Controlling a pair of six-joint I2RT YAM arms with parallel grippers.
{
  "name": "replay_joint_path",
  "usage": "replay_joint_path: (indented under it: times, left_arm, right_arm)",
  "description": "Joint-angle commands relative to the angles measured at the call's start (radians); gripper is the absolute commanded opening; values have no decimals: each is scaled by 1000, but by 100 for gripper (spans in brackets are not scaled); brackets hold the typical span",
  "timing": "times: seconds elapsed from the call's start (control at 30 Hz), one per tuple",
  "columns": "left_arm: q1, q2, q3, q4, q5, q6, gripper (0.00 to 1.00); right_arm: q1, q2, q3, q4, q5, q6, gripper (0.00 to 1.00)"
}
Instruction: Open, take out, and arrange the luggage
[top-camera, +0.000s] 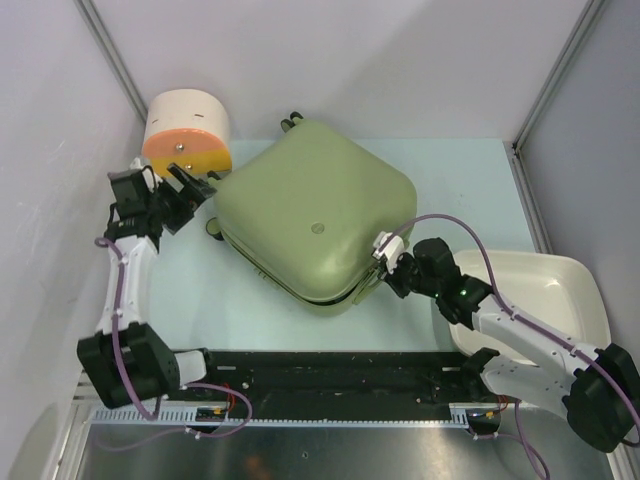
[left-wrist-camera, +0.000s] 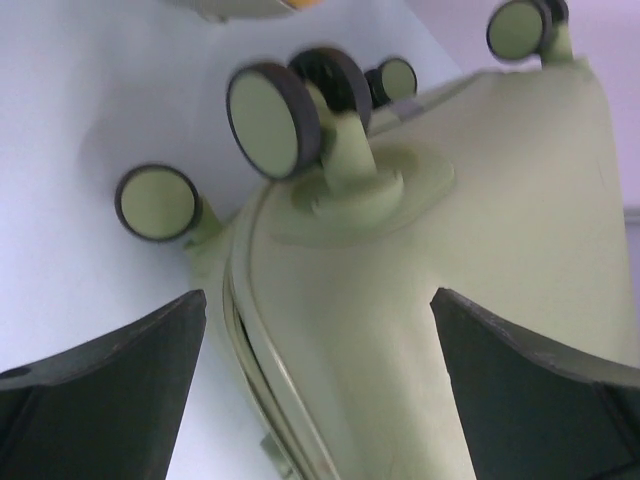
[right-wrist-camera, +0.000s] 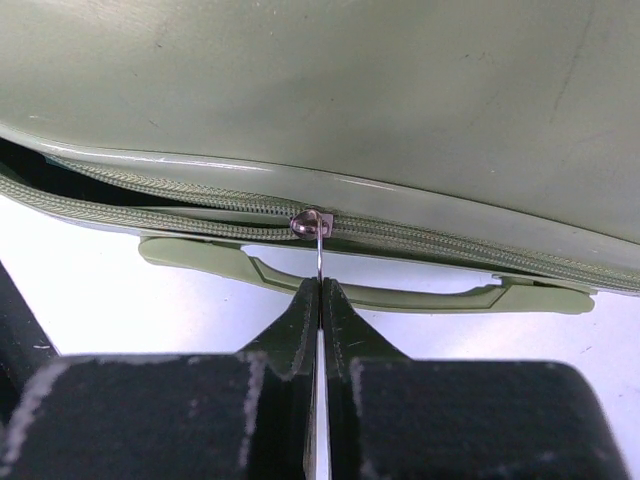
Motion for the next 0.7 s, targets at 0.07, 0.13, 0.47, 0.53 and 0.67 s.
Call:
replay_joint_path:
  times: [0.07, 0.13, 0.47, 0.53, 0.67]
  left_arm:
    - [-9, 162, 144, 101, -78, -108, 100]
    - [-32, 194, 180, 128, -90, -116, 100]
    - [-124, 378, 263, 161, -150, -171, 99]
    - [-124, 405, 261, 162, -151, -180, 97]
    - [-125, 429, 269, 162, -138, -176, 90]
  right_arm:
    - [-21, -24, 29, 62, -17, 1, 0]
    - [-32, -19, 29, 64, -16, -8, 0]
    - [-119, -24, 29, 68, -10, -53, 0]
    - [-142, -25, 29, 62, -16, -60, 0]
    - [-193, -34, 29, 56, -39, -73, 0]
